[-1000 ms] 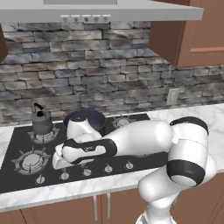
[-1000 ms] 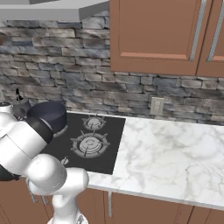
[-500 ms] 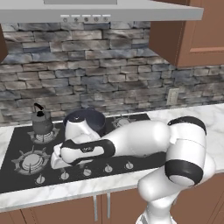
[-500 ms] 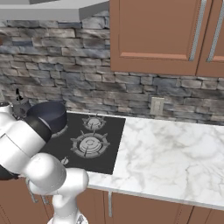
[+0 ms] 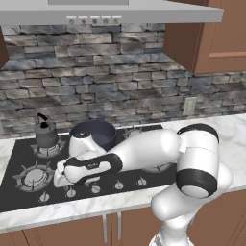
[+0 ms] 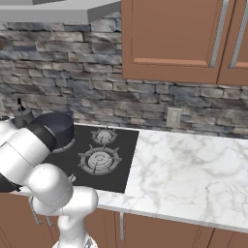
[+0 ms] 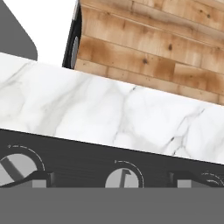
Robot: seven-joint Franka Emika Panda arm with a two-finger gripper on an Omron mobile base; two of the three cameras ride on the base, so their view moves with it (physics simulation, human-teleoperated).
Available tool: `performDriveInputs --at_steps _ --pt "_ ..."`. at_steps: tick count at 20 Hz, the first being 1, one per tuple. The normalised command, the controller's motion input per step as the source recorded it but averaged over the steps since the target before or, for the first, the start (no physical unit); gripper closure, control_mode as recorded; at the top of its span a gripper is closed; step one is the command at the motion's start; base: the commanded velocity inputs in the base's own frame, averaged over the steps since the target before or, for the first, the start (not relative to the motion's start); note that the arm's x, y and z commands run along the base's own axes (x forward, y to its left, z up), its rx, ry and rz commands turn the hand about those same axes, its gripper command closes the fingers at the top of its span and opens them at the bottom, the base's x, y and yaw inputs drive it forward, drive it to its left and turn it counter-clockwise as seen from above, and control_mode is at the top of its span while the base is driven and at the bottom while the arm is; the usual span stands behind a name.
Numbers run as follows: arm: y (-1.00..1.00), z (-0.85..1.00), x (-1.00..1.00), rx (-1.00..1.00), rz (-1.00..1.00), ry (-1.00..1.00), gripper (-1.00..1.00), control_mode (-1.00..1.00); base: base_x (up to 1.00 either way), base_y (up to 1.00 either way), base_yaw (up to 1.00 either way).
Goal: Pick the kettle from the cabinet and place it on a stove burner. Then pick the pot from the counter and place it on another stove burner. Finally, turn both burners on.
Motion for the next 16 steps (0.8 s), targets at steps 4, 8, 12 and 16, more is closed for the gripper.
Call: performDriveInputs --at_steps 4,8,12,16 --pt "0.04 -0.19 0.13 -0.04 -0.05 0.0 -1.0 -1.0 0.0 0.0 0.0" --pt "0.12 -0.12 0.19 -0.03 -0.07 0.0 -1.0 -1.0 0.0 0.0 0.0" --pt "0.25 -0.01 0.1 -0.02 -0.1 0.0 -1.0 -1.0 0.0 0.0 0.0" --pt "0.27 -0.04 0.01 -0.02 -0.1 0.0 -1.0 -1.0 0.0 0.0 0.0"
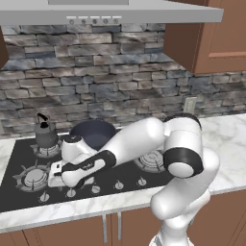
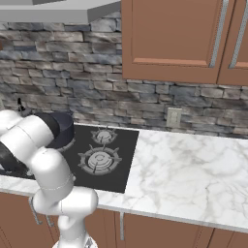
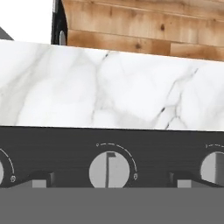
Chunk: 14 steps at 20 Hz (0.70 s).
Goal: Pick the kettle from the cabinet and place it on a stove burner. Then pick the pot from the counter and place it on another stove burner. Finally, turn both burners on.
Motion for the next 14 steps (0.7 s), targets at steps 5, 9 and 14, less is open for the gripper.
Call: performDriveInputs --at_steps 5,9,14 --pt "0.05 -0.19 0.0 -0.04 -0.04 -0.01 -1.0 -1.0 0.0 0.0 0.0" --pt "0.0 -0.12 0.01 -0.02 0.0 -0.02 -1.0 -1.0 0.0 0.0 0.0" --pt "0.0 -0.02 0.0 -0.01 0.0 -0.02 -1.0 -1.0 0.0 0.0 0.0"
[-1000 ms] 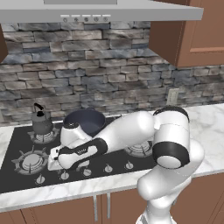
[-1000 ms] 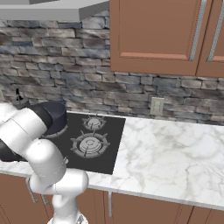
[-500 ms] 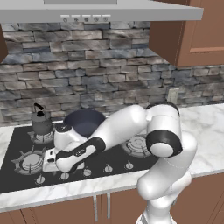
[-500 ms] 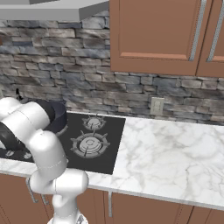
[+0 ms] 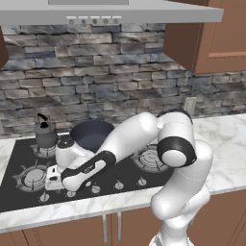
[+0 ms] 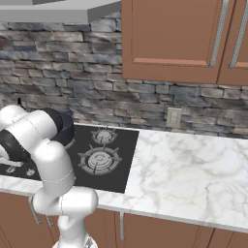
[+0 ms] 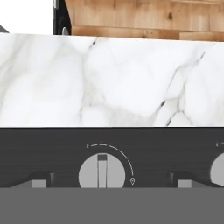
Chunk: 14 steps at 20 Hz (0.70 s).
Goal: Pick the kettle from the cabinet and place it on a stove burner. Then pick the pot from the counter and place it on another stove burner. Finally, turn both burners on.
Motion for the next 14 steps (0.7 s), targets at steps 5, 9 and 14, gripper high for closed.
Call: performDriveInputs --at_steps 5,9,14 --pt "0.0 -0.12 0.0 0.0 0.0 -0.02 -1.0 -1.0 0.0 0.0 0.0" --pt "-0.04 -0.2 0.0 0.0 0.0 -0.03 -1.0 -1.0 0.0 0.0 0.0" --pt "-0.02 -0.18 0.0 0.0 0.0 -0.03 -1.0 -1.0 0.0 0.0 0.0"
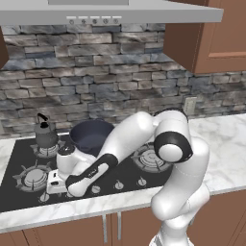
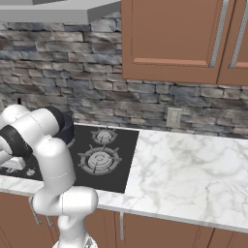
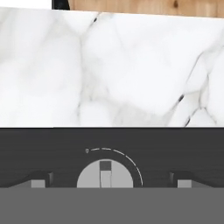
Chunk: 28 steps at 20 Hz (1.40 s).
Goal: Pick the kettle from the cabinet and place it on a stove burner. Then pick the pot from the counter and place it on another stove burner. Finally, turn both burners on.
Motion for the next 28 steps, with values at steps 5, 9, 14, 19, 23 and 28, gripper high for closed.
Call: performDriveInputs --at_steps 5,9,14,19,23,28 --pt "0.0 -0.17 0.0 0.0 0.0 -0.02 1.0 -1.0 0.0 0.0 0.0" --pt "0.03 -0.22 0.0 0.0 0.0 0.0 1.0 -1.0 0.0 0.0 0.0" --pt "-0.02 -0.08 -0.02 0.0 0.0 0.0 1.0 -1.0 0.0 0.0 0.0" --pt "-0.01 -0.06 -0.01 0.01 0.0 0.0 1.0 -1.0 0.0 0.0 0.0" --pt "0.0 -0.11 0.0 0.03 0.06 0.0 1.0 -1.0 0.0 0.0 0.0" --pt "0.0 -0.32 0.0 0.03 0.21 -0.05 1.0 -1.0 0.0 0.0 0.0"
